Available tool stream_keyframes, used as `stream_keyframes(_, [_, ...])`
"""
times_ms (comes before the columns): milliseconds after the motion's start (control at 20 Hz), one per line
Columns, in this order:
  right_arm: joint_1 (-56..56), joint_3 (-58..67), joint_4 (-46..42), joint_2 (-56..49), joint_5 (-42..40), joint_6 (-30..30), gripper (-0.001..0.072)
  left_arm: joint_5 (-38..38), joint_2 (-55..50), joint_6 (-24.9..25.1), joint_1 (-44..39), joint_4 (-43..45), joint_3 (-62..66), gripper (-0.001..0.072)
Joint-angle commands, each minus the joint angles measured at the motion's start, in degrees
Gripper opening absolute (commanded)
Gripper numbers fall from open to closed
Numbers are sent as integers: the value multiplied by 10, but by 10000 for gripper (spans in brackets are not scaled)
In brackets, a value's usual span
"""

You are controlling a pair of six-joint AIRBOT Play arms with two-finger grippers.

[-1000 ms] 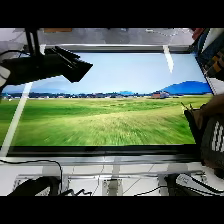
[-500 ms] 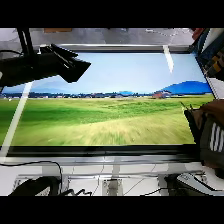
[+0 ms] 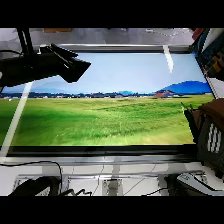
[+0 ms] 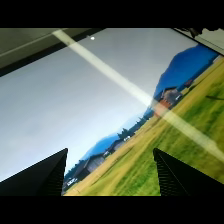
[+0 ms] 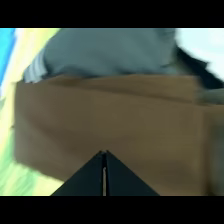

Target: Fold the clothes and pants, and hang the long-sleeved shirts on hangers.

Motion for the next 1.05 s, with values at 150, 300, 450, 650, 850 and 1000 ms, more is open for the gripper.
stream_keyframes(150, [193, -33, 96, 0, -39, -71, 15, 0, 0, 0, 0, 0, 0, 584])
stream_keyframes(300, [368, -33, 60, 0, -58, -103, 15, 0, 0, 0, 0, 0, 0, 584])
stream_keyframes(450, [544, -33, -21, 0, -71, -126, 15, 0, 0, 0, 0, 0, 0, 584])
stream_keyframes(650, [685, -33, -124, 0, -72, -148, 15, 0, 0, 0, 0, 0, 0, 584])
stream_keyframes(850, [702, -33, -169, 0, -70, -147, 14, 0, 0, 0, 0, 0, 0, 584])
stream_keyframes(1000, [702, -33, -177, 0, -70, -147, 15, 0, 0, 0, 0, 0, 0, 584])
